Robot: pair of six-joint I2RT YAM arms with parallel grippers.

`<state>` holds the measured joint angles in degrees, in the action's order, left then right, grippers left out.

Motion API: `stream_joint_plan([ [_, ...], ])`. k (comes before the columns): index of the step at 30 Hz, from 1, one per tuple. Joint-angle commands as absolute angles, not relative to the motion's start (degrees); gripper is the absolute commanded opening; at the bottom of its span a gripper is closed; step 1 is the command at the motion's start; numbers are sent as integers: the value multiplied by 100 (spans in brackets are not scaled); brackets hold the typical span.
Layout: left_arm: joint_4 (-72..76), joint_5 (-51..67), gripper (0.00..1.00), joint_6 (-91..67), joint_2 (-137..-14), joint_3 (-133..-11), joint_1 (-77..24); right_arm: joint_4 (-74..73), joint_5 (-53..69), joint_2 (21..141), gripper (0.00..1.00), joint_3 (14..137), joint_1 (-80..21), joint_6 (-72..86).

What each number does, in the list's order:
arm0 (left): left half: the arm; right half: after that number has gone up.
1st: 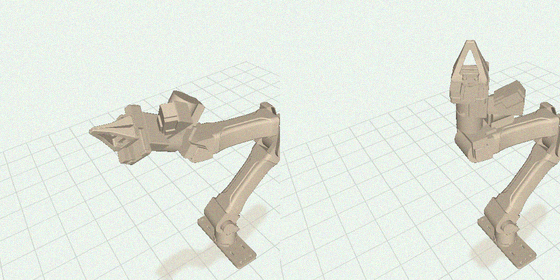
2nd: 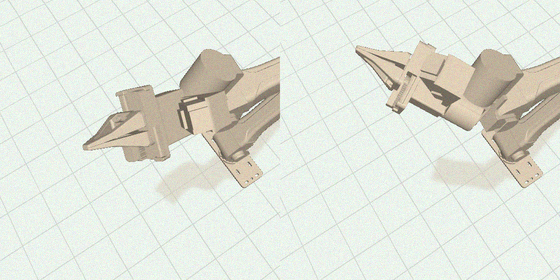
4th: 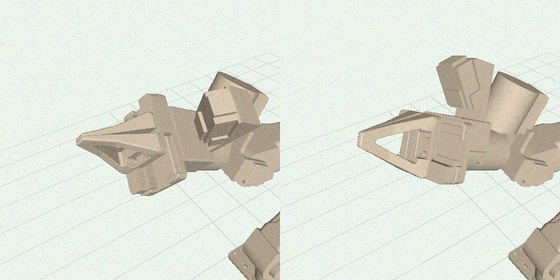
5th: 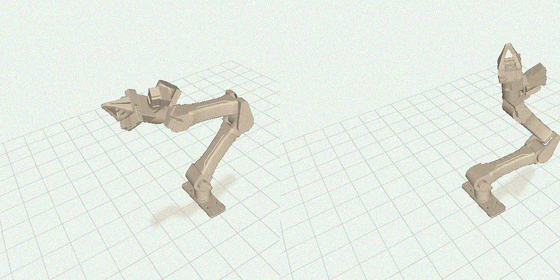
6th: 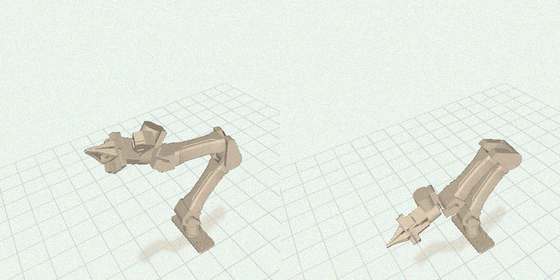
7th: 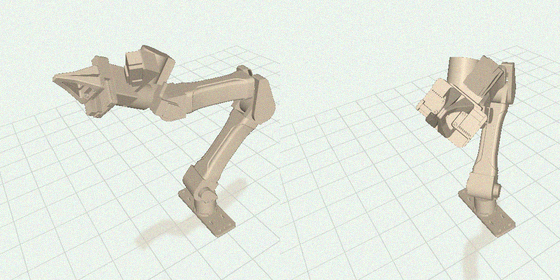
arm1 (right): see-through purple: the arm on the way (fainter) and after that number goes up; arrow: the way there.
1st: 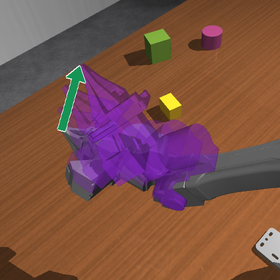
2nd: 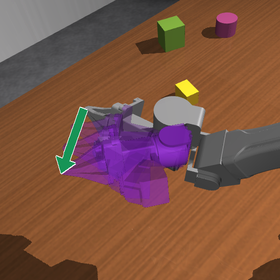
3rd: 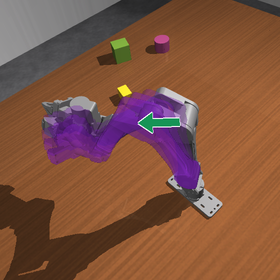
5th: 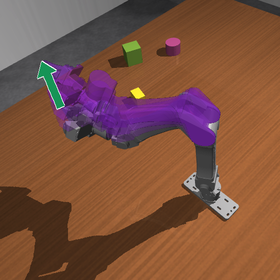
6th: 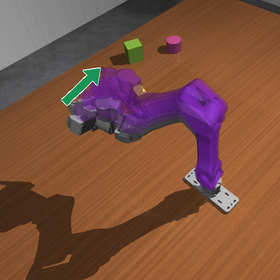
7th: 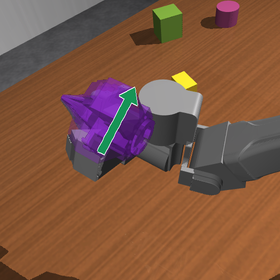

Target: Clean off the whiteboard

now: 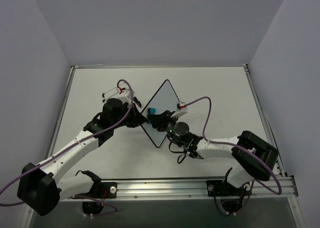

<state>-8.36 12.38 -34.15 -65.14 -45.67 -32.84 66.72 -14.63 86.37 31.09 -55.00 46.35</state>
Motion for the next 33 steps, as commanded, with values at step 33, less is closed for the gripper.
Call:
stream_joint_plan([
  [33,9,2487,2,-3832,-6513,-4641,-3516,6098,-705,9342,0,2909,-3835,5230],
])
